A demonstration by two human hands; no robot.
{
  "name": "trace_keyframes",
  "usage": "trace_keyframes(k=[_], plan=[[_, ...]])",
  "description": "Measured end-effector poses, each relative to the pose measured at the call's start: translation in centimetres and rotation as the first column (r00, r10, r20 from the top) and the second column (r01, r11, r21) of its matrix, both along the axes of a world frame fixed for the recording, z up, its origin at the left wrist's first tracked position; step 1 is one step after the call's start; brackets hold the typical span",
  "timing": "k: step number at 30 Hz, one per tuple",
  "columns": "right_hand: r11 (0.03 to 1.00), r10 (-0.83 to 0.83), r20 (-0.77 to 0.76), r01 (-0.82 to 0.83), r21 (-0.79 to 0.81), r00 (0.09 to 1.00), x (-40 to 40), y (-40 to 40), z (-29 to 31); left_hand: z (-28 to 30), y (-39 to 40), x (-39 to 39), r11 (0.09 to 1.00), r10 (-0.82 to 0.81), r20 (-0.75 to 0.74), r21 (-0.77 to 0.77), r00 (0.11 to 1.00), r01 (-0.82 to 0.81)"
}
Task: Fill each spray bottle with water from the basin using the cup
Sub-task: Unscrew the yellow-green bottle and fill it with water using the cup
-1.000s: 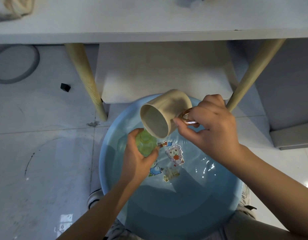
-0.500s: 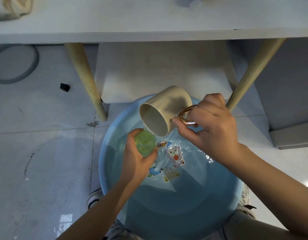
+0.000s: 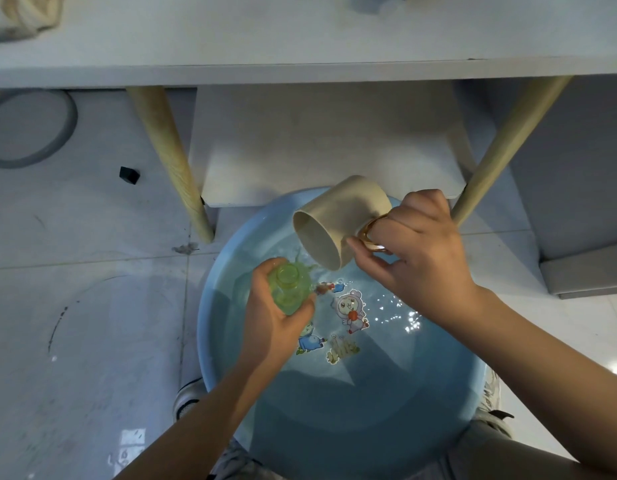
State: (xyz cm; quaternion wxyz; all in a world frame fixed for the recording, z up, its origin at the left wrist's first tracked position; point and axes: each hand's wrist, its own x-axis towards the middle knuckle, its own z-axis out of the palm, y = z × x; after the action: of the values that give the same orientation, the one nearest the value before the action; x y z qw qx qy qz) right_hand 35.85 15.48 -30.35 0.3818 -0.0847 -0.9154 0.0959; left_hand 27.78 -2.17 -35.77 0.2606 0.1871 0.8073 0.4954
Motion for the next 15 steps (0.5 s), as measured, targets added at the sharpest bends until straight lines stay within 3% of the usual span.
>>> trace_keyframes(k=[5, 15], plan=[[0.997, -0.046, 0.139, 0.037, 0.068, 0.989, 0.1, 0.3, -2.5, 0.1, -0.1, 0.0, 1.0, 0.015, 0.02, 0.0, 1.0, -0.015], [0.971, -0.017, 0.414, -0.083, 0.224, 0.91, 0.8, -0.8, -4.7, 0.0, -0.1, -0.1, 0.999, 0.052, -0.002, 0.01, 0.999, -0.052]])
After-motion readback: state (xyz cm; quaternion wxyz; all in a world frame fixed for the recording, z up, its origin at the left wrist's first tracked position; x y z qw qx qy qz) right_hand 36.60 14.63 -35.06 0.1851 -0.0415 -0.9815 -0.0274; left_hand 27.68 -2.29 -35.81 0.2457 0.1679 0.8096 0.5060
